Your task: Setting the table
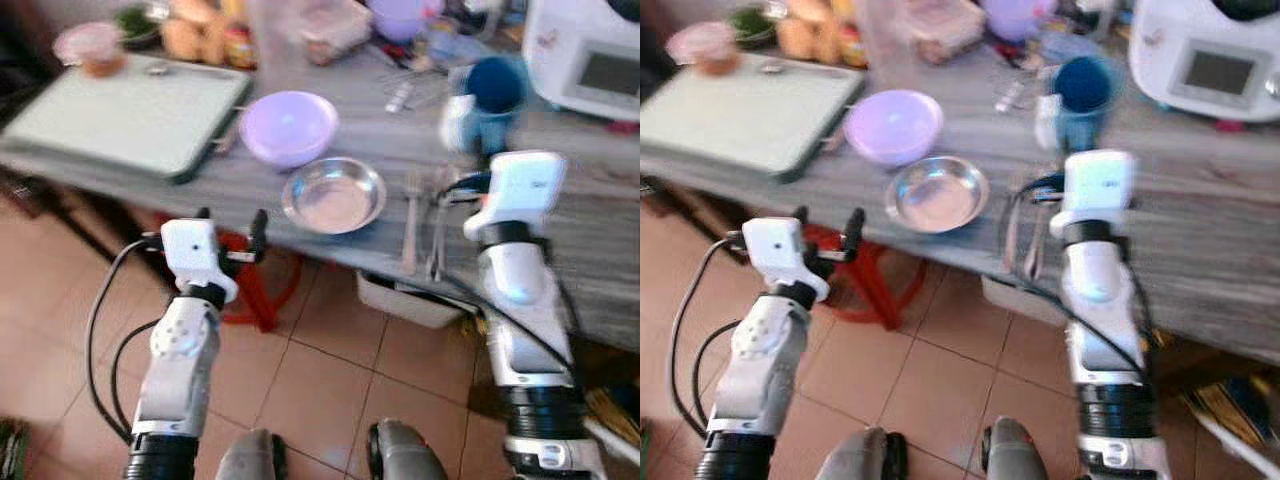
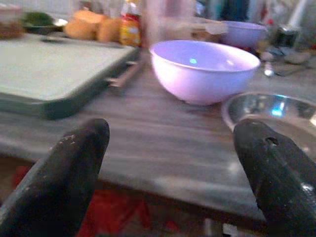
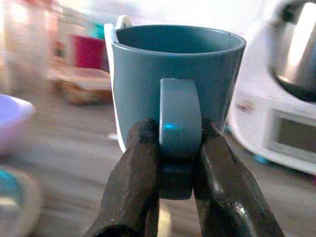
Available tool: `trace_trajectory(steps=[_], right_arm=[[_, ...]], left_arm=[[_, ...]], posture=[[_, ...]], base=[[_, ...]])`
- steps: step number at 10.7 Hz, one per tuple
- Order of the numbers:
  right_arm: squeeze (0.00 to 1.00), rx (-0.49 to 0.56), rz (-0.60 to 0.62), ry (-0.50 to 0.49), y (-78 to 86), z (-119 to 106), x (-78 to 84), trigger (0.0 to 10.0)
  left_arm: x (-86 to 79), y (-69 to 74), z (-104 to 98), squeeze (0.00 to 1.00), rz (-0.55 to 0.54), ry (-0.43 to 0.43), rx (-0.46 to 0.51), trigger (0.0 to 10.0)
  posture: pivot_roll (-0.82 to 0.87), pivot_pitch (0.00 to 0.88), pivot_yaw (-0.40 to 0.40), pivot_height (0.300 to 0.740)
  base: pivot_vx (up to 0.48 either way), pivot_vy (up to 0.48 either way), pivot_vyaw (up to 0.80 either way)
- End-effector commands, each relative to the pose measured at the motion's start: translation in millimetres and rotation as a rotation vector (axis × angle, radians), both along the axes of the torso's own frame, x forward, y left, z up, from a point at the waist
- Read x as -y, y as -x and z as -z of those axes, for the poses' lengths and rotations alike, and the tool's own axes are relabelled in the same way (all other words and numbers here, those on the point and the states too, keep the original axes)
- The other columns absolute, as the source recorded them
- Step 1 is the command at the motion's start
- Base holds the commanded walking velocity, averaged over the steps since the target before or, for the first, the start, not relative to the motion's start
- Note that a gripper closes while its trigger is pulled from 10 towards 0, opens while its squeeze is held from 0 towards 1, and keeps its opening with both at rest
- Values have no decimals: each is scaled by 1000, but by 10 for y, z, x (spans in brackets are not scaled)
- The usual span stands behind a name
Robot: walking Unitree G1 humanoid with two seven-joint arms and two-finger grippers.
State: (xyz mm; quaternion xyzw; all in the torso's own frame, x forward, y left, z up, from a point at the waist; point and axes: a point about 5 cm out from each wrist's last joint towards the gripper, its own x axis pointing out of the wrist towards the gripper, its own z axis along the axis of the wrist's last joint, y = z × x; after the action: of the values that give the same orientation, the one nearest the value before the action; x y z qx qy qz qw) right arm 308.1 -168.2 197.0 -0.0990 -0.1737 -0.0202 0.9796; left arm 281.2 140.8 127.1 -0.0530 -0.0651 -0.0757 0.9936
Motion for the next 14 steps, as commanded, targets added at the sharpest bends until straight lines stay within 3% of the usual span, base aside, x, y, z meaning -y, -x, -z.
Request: trace_trajectory(steps=[1, 4, 6, 10, 12, 14], right_arm=[[0, 25, -30, -10, -19, -65, 5, 10000], [0, 7, -82, -4, -184, -132, 81, 10000], [0, -2, -142, 10, -319, -163, 50, 10000], [0, -17, -144, -25, -436, -134, 110, 10000], [0, -20, -251, -54, -484, -134, 27, 10000], [0, -3, -290, -19, -530, -181, -40, 10000]], left_arm=[[-35, 21, 0, 0, -12, -11, -3, 10000], [-42, 59, 2, 0, -10, -12, -8, 10000], [-51, 107, 7, 0, -1, -16, -18, 10000], [-93, 179, 9, 0, 6, -36, -35, 10000], [-131, 201, -2, 0, 4, -48, -40, 10000], [-156, 219, -12, 0, 1, -58, -43, 10000]], posture=[[-30, 160, 70, 740], [-22, 181, 73, 740], [-12, 203, 82, 740], [18, 229, 99, 740], [27, 238, 104, 740], [41, 242, 105, 740]], base=[[0, 0, 0], [0, 0, 0], [0, 0, 0], [0, 0, 0], [0, 0, 0], [0, 0, 0]])
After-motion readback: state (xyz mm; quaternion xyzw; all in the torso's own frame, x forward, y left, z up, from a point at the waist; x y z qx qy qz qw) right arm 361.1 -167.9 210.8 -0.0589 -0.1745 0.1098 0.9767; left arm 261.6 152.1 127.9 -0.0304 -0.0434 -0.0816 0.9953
